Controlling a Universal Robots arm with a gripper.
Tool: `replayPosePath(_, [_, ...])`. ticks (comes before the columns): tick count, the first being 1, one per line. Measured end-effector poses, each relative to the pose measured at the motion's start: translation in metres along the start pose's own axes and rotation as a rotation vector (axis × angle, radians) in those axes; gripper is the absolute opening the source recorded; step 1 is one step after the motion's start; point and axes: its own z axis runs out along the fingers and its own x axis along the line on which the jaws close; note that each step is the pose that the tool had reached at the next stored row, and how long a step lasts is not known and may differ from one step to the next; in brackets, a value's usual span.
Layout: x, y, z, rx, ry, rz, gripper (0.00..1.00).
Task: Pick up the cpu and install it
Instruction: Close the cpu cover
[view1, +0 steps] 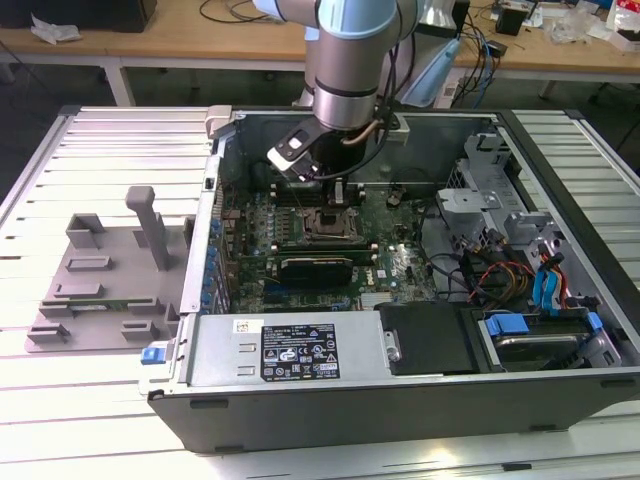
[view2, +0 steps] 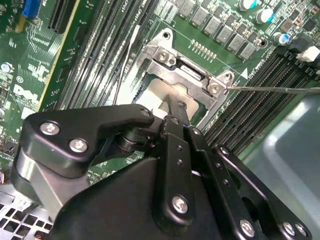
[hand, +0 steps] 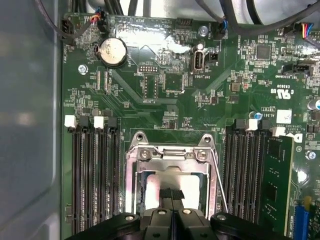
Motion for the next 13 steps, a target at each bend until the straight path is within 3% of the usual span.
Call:
replayPosePath(2, [-0.0004,-0.0022,-0.0033,-0.0026,-0.0022,0.000,0.11])
replayPosePath(5, [-0.0001,-0.0153,-0.0029,-0.0091,-0.0020,0.001,0.11])
replayPosePath(6, [0.0000,-0.0166,-0.0019,-0.0089,-0.0023,0.001,0.11])
replayPosePath(10, [0.0000,-0.0170,0.0011,-0.0086,-0.0029,0.001,0.11])
replayPosePath(13, [-0.0001,-0.0131,-0.0024,-0.0079,-0.0021,0.000,0.11])
